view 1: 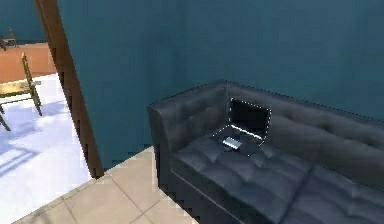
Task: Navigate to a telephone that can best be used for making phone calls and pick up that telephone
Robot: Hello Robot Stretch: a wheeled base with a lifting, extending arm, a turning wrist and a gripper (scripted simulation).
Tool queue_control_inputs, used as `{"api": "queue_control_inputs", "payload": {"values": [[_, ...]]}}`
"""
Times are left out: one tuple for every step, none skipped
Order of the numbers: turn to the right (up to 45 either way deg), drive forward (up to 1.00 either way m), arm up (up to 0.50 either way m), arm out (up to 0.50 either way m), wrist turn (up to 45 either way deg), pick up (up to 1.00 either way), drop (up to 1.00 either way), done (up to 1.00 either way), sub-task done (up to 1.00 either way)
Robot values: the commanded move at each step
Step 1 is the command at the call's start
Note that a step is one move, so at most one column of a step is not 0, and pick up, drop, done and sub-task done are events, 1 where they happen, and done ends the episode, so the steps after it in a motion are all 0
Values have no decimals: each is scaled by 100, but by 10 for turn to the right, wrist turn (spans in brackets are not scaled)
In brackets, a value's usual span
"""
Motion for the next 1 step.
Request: {"api": "queue_control_inputs", "payload": {"values": [[-360, 0, 0, 0, 0, 0, 0, 0, 0]]}}
